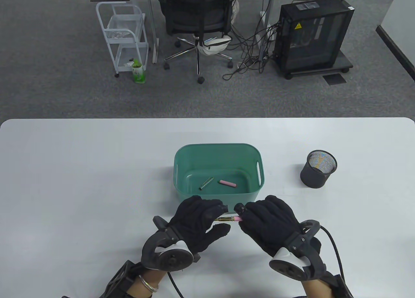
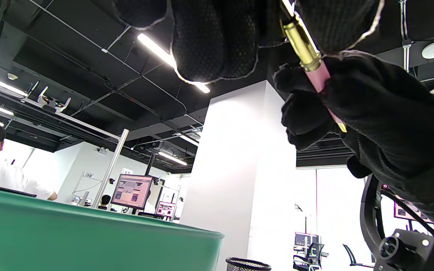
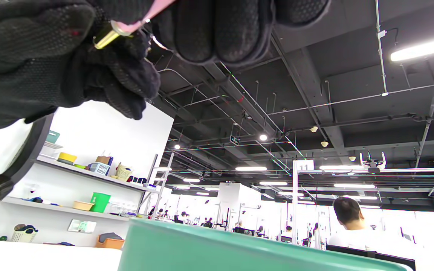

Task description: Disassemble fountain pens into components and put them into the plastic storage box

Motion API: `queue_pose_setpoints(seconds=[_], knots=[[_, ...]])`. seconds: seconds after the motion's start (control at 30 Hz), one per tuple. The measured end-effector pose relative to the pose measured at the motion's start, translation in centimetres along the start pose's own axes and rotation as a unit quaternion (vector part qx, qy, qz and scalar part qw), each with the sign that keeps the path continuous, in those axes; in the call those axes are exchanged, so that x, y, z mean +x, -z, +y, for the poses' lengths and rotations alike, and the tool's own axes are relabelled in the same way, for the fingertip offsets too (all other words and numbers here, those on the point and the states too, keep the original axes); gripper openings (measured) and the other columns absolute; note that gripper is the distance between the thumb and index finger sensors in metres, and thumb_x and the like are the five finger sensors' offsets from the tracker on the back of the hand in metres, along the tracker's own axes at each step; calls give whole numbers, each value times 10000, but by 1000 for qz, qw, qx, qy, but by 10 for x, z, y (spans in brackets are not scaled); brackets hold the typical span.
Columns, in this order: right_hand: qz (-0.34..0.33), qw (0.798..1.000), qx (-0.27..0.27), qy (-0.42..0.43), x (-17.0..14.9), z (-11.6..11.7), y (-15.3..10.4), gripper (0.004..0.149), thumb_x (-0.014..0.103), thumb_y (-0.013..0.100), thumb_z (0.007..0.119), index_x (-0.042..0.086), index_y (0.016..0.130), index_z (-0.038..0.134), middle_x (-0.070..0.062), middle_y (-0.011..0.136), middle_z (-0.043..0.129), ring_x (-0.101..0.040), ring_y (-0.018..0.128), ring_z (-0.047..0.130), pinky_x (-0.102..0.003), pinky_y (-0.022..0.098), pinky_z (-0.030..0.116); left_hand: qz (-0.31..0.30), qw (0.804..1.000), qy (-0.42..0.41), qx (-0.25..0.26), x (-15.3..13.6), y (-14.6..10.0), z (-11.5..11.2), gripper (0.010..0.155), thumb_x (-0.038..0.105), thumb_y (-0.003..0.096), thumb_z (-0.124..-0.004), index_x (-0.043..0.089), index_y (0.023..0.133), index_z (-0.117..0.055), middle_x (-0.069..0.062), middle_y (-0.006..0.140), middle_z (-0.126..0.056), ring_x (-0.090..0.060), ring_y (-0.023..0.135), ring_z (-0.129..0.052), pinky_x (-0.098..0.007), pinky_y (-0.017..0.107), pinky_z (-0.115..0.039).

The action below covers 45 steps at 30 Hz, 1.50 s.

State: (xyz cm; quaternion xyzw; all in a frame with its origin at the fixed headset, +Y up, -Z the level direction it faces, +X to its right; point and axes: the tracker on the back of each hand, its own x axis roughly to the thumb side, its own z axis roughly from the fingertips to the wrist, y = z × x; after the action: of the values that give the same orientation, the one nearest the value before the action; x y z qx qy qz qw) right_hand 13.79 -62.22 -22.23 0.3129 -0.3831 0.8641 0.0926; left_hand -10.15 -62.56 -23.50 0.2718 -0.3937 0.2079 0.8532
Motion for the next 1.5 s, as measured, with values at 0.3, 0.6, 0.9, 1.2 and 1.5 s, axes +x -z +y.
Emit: queue_pose_setpoints(seconds=[0.3,0.6,0.9,1.2,1.5], knots=[[-2,1000,1,1,1,0,0,444,481,561,651,329,967,748,91,866,822,-114,763,844,-427,742,627,1,1000,2,1,1,0,-1,429,462,664,-698,159,967,-728,-58,926,-904,-223,786,-918,-499,763,-624],[-4,1000,1,0,1,0,0,442,481,561,652,332,966,748,90,867,820,-115,765,843,-427,742,626,5,1000,-4,1,0,1,-1,446,476,670,-647,134,916,-794,-61,839,-968,-222,704,-965,-495,732,-660],[-7,1000,-2,5,3,0,0,443,482,561,652,332,967,747,90,868,821,-114,765,843,-427,743,625,5,1000,-12,9,-2,1,-1,497,478,678,-555,131,812,-885,-54,709,-1038,-225,593,-1014,-485,683,-707],[-9,1000,0,4,4,0,-1,444,482,560,652,332,966,749,91,868,820,-114,764,844,-427,743,626,8,1000,-12,12,-3,1,0,517,472,678,-541,129,760,-919,-46,642,-1066,-220,538,-1035,-477,659,-732],[-5,1000,-3,2,3,0,-1,444,483,561,651,331,966,749,91,866,821,-113,763,845,-428,741,627,8,1000,-5,0,-2,0,-1,584,568,652,-612,135,1027,-724,-84,920,-927,-259,782,-931,-517,747,-636]])
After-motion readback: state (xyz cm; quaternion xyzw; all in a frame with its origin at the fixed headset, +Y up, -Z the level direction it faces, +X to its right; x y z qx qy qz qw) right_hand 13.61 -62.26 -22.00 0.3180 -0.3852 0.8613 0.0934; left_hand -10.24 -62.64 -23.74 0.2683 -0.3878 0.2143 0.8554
